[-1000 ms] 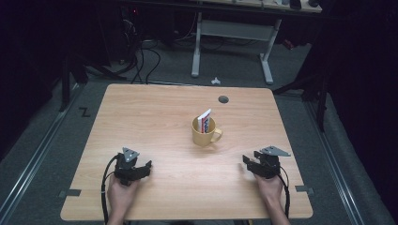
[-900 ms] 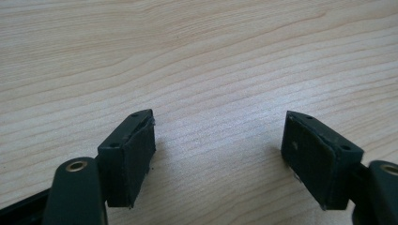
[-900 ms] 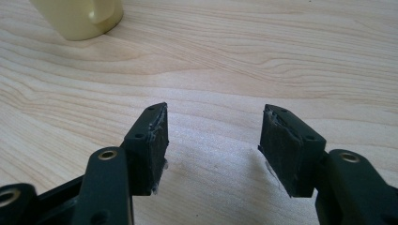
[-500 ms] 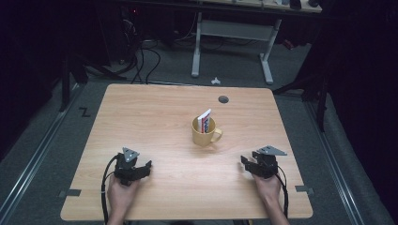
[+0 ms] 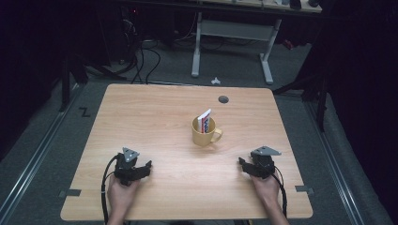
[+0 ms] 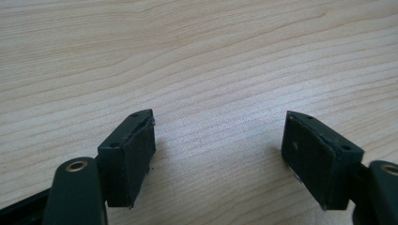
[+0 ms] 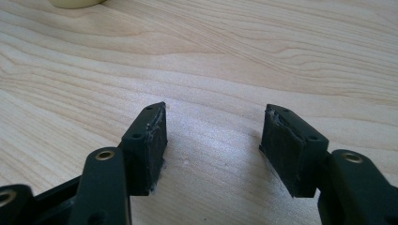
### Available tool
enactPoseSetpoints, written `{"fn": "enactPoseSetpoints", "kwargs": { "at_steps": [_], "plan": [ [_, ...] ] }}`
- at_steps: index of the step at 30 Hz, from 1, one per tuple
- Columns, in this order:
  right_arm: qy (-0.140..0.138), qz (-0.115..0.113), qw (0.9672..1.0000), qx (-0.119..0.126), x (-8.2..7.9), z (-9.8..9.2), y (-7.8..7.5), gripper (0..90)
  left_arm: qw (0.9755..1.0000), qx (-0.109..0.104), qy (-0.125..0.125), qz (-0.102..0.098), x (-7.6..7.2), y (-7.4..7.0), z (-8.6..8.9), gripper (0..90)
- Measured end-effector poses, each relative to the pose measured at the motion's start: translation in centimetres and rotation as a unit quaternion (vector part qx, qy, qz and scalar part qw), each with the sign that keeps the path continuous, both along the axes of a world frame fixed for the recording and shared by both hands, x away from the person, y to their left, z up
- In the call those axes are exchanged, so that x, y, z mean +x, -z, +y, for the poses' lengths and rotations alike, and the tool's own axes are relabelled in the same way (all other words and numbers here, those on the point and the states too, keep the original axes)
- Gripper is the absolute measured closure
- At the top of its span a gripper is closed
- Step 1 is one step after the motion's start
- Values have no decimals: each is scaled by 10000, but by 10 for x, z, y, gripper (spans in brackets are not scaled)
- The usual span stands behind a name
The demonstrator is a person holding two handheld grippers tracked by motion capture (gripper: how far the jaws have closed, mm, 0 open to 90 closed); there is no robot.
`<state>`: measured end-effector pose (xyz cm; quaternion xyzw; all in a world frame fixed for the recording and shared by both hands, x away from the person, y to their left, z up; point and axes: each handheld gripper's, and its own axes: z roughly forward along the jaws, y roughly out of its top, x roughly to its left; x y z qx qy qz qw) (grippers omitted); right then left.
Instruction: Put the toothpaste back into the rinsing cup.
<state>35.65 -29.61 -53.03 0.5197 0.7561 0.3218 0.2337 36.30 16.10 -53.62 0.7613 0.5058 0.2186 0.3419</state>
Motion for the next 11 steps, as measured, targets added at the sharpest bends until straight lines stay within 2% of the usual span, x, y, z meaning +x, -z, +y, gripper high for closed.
{"fn": "enactPoseSetpoints", "kwargs": {
  "at_steps": [11],
  "plan": [
    [5, 0, 10000, -9, 0, 0, 0, 398, 10000, -4, -1, 3, 0, 0, 0, 265]
  ]
}}
